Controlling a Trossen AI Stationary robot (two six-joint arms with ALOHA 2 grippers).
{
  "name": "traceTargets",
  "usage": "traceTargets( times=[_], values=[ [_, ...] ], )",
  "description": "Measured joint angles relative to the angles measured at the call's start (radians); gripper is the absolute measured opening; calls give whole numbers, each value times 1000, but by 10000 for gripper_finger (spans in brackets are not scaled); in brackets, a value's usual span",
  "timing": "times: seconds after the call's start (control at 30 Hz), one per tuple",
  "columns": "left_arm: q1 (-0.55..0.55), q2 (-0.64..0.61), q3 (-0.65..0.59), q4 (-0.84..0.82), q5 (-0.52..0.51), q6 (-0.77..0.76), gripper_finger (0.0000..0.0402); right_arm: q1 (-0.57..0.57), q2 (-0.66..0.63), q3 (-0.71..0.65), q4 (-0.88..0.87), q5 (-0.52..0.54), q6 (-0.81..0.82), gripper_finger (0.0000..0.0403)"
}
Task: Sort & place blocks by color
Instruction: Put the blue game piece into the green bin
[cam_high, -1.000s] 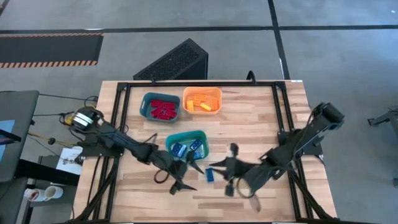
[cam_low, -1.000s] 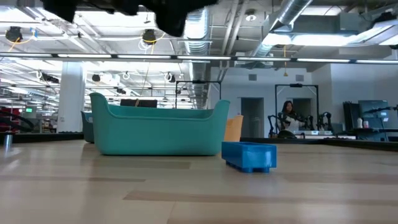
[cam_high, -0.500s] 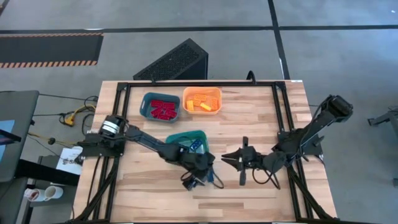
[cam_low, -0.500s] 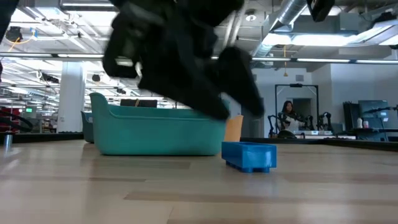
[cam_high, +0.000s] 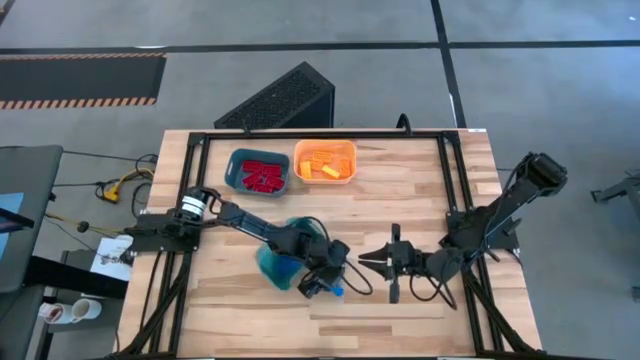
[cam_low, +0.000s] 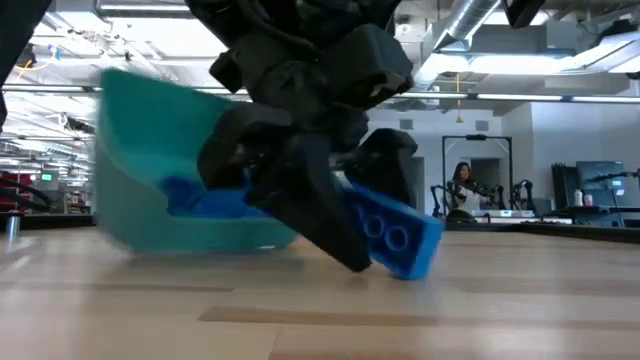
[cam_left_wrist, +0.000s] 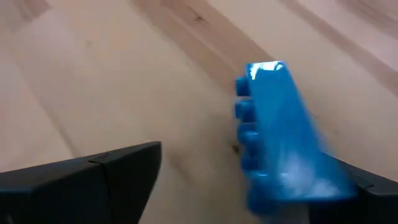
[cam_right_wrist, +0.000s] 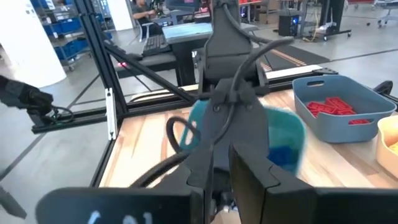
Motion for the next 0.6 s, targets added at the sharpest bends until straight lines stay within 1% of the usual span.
traceTargets(
  times=[0.23,0.4,0.6],
  values=[
    [-30,-2,4,-30,-14,-3,313,-2,0,0,-9,0,0,74],
    [-42,-2,6,-33,-10,2,288,-3,0,0,-8,0,0,74],
    [-43,-2,6,-39,-3,2,246,-3,1,0,-8,1,7,74]
  ],
)
